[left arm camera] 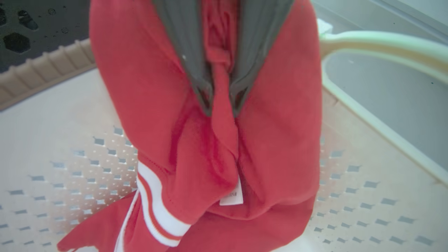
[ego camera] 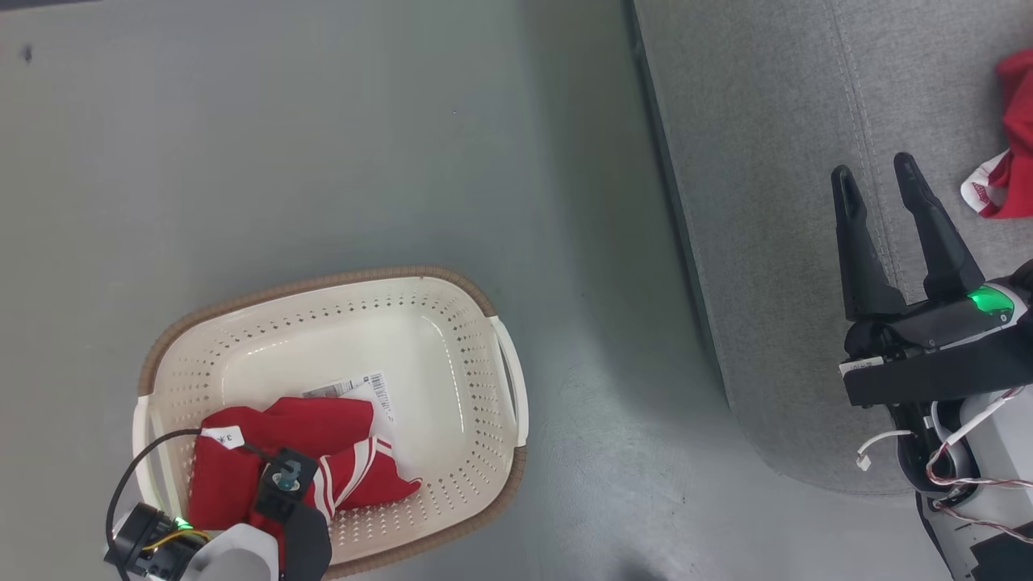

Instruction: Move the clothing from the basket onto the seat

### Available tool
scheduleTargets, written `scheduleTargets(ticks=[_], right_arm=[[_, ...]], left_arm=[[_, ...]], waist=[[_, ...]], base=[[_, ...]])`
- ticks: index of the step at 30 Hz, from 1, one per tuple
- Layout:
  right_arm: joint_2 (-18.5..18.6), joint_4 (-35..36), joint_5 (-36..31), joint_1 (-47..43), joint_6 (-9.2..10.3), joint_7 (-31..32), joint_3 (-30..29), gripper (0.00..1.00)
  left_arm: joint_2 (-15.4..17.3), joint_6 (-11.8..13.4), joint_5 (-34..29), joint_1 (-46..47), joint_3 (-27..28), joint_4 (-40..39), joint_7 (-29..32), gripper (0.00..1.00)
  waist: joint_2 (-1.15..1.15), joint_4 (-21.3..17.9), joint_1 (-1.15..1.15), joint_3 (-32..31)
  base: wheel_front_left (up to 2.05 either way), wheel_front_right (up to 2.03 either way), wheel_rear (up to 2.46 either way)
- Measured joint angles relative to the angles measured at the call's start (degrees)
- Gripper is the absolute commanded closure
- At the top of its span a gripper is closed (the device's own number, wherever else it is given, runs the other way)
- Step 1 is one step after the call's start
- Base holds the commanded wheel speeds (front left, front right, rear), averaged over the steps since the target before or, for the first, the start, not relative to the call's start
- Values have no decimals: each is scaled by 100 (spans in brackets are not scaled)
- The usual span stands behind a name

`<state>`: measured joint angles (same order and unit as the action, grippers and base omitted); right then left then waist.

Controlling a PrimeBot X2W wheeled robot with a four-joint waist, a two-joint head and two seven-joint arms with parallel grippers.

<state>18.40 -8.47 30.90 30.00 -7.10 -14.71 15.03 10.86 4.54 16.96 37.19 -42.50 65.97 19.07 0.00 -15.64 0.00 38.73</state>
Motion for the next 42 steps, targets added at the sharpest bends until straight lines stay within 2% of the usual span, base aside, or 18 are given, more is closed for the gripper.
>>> scheduleTargets(ticks=[7, 14, 25, 35, 42], right_arm=[[2, -101, 1, 1, 0, 0, -5, 0], [5, -253, 11, 1, 0, 0, -7, 0], [76, -543, 62, -34, 0, 0, -45, 0], [142, -692, 189, -626, 0, 0, -327, 0], [147, -672, 196, -974, 0, 0, -286, 0]], left_arm=[[-57, -63, 51, 9, 44, 38, -70, 100], [-257, -363, 167, 77, 144, -43, -500, 100], [-449, -748, 517, 27, 426, -331, -1672, 100], [-572, -914, 814, -180, 644, -731, -2636, 100], [-624, -968, 901, -359, 738, -1116, -3178, 100]], waist=[[0, -9, 0, -58], [0, 22, 0, -260], [0, 121, 0, -857], [-1, 267, -1, -1629], [-1, 421, -1, -2298]], base=[[0, 0, 0], [0, 0, 0], [0, 0, 0], [0, 0, 0], [0, 0, 0]])
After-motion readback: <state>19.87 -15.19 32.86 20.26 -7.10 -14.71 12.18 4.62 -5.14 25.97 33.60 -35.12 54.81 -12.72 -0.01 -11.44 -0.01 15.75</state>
